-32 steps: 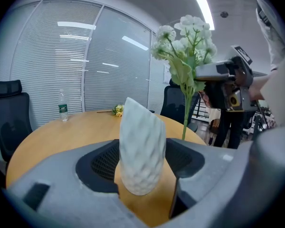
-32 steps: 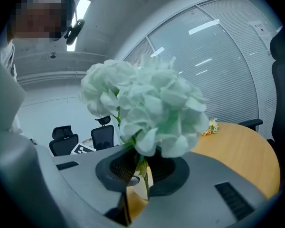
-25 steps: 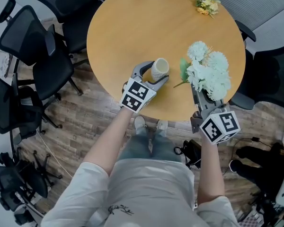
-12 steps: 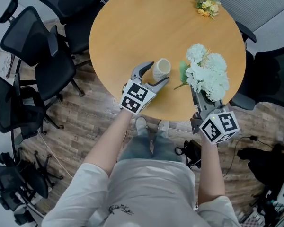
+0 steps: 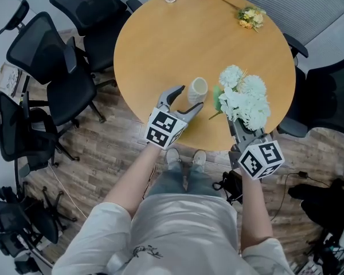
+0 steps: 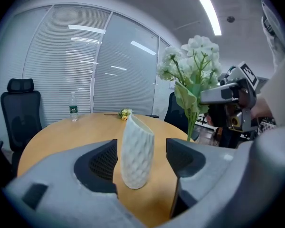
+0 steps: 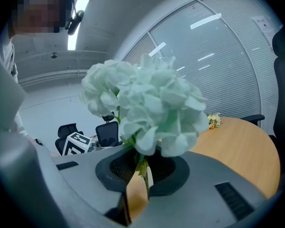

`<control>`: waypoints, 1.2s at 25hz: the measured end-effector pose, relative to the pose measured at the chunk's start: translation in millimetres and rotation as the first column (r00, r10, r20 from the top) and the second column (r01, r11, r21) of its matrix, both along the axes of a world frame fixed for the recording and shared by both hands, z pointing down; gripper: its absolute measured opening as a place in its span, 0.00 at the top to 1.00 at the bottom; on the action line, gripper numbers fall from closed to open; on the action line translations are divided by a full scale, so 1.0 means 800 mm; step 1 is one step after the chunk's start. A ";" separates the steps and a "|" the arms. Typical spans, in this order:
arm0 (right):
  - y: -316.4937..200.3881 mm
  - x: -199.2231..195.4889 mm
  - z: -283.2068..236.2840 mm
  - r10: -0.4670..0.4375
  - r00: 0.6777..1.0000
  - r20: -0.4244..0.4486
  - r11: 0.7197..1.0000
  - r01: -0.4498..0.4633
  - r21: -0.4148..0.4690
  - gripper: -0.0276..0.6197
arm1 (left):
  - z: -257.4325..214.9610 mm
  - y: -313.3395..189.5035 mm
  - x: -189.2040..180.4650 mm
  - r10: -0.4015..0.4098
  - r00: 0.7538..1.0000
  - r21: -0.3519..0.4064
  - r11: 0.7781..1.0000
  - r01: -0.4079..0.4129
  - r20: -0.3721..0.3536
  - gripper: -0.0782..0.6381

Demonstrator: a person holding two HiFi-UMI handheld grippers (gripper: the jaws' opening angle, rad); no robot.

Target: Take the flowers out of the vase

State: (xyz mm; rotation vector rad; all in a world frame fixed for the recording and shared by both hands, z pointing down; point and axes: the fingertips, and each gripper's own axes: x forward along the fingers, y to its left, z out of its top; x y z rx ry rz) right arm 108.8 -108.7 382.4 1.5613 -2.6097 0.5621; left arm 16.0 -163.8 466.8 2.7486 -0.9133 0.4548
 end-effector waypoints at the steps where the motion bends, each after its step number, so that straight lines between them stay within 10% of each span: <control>1: 0.001 -0.001 -0.001 -0.001 1.000 0.002 1.000 0.001 -0.002 0.88 | -0.005 0.002 -0.001 -0.005 1.000 -0.007 1.000 0.005 -0.012 0.44; 30: 0.029 -0.022 -0.046 -0.085 0.996 -0.024 0.996 0.084 -0.019 0.88 | -0.127 0.070 -0.048 -0.104 0.992 -0.033 0.994 0.102 -0.066 0.85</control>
